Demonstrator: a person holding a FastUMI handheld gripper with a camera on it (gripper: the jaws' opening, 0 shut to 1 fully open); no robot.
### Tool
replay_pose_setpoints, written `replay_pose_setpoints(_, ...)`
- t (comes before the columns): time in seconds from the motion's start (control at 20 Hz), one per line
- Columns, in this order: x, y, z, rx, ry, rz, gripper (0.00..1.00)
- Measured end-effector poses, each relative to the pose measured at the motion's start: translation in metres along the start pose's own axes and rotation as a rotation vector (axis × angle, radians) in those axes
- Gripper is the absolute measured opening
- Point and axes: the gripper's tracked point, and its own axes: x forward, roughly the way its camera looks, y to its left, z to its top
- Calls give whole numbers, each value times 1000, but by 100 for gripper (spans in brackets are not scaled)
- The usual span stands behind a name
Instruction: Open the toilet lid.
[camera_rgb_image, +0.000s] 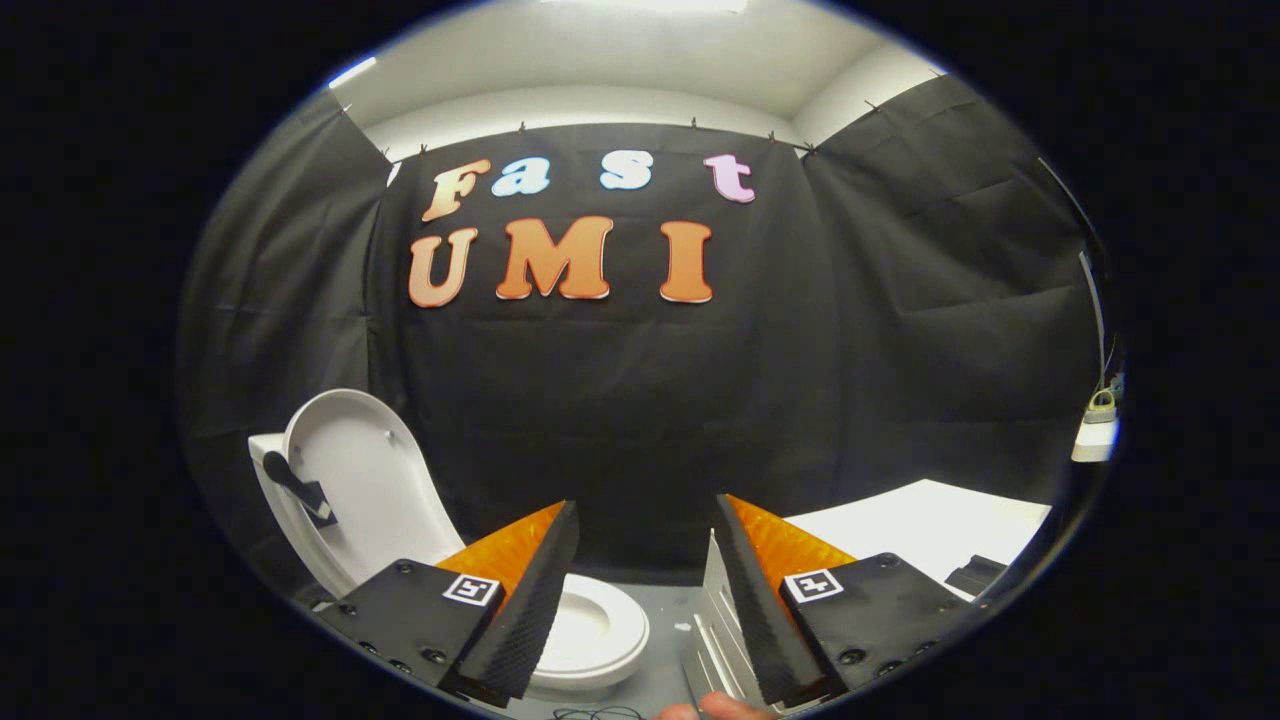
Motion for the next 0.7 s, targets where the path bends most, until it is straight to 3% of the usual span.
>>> replay_pose_setpoints(0.7,0,-9,-35,-15,85,-50,88)
